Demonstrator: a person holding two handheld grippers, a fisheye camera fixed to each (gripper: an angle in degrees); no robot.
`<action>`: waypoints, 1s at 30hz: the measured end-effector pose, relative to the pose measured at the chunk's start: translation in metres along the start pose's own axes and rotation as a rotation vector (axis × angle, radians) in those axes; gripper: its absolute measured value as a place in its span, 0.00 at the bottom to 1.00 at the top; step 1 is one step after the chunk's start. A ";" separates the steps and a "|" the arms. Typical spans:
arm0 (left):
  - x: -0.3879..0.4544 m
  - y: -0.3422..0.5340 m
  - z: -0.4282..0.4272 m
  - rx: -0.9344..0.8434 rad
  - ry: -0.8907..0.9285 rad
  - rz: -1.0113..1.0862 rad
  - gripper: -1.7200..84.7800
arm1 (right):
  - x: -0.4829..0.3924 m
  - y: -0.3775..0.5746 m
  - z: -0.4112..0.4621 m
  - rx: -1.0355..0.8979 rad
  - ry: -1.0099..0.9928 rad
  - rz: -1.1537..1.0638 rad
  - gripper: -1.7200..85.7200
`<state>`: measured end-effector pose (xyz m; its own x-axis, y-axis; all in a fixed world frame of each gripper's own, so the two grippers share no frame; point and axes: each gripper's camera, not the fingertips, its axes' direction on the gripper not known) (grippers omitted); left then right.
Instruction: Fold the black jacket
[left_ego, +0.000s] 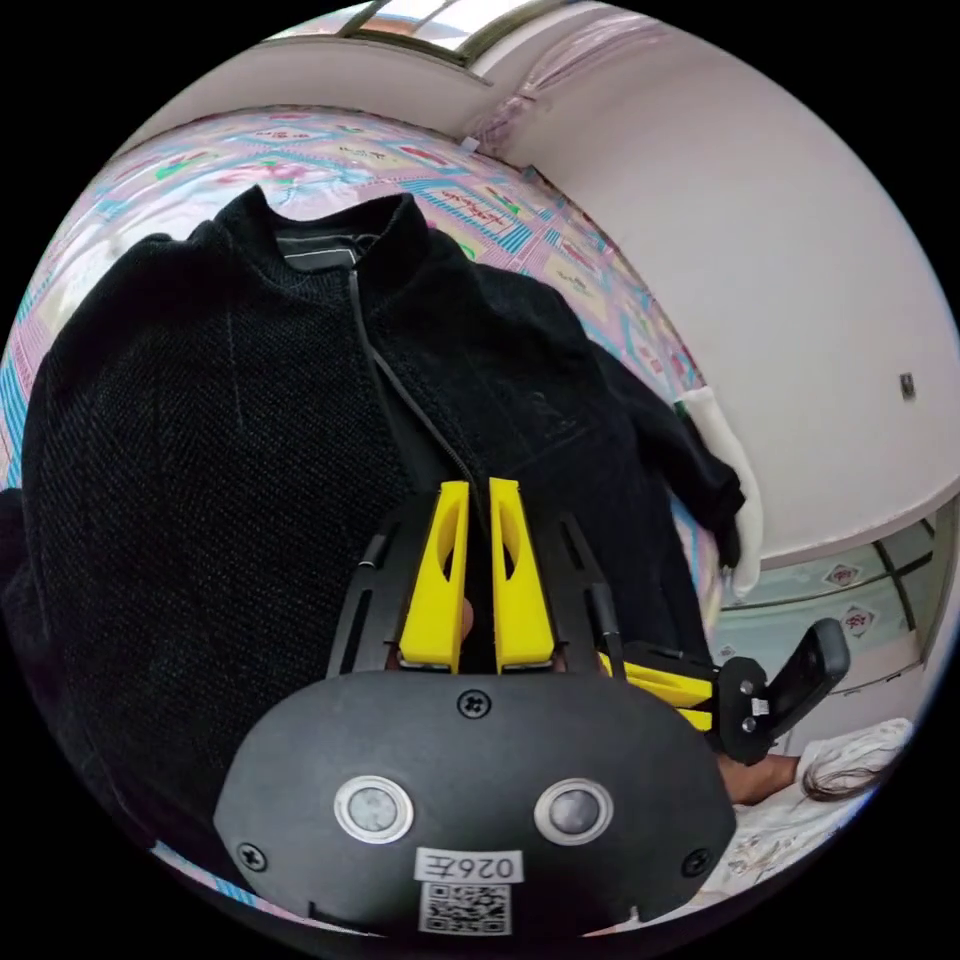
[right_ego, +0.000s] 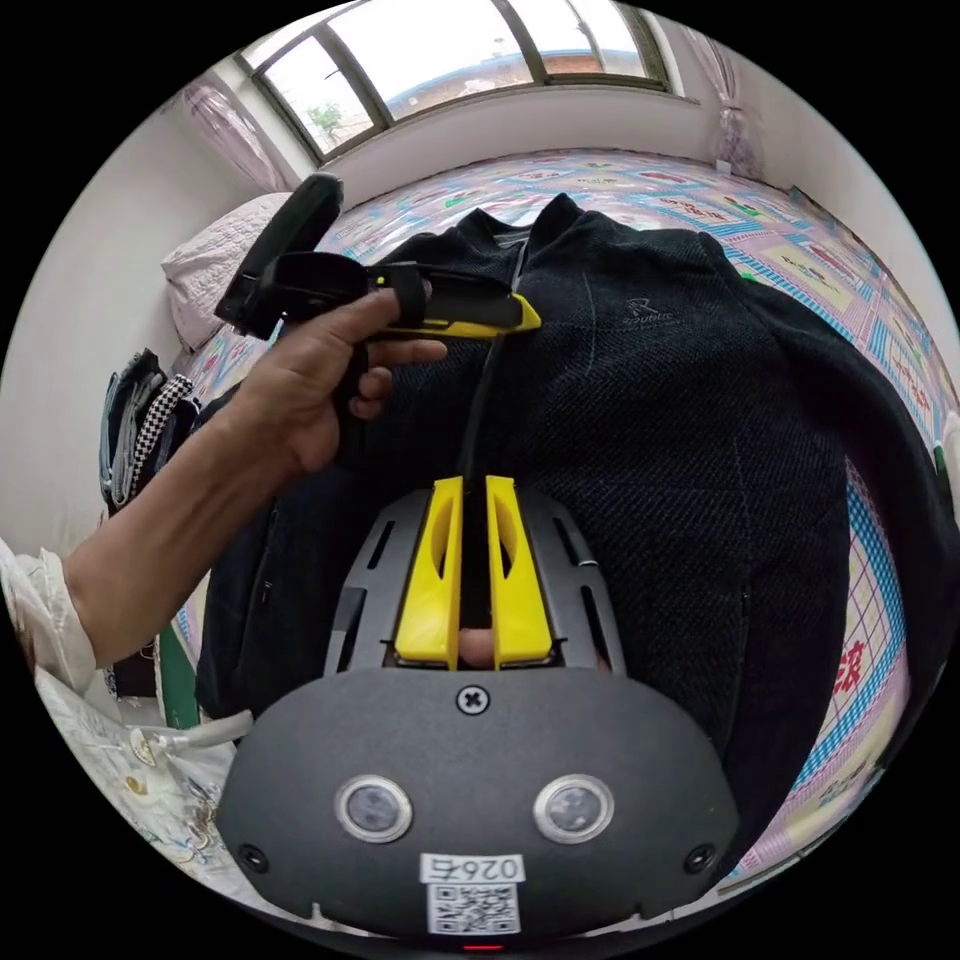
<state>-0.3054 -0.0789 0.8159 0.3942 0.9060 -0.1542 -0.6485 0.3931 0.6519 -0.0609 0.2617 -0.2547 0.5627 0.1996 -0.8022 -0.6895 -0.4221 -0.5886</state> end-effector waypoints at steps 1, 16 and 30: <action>0.000 0.001 0.001 0.027 0.005 0.029 0.06 | -0.003 -0.003 0.006 -0.024 0.009 -0.028 0.03; 0.063 0.085 0.029 0.013 0.019 0.135 0.01 | 0.067 0.121 -0.085 0.086 -0.090 0.130 0.01; 0.109 0.141 0.024 0.083 -0.020 0.134 0.01 | 0.021 0.132 -0.069 0.025 -0.110 -0.049 0.01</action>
<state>-0.3385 0.0713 0.9091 0.3213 0.9458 -0.0473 -0.6407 0.2538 0.7246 -0.1086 0.1497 -0.3421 0.5435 0.3160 -0.7776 -0.6741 -0.3877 -0.6287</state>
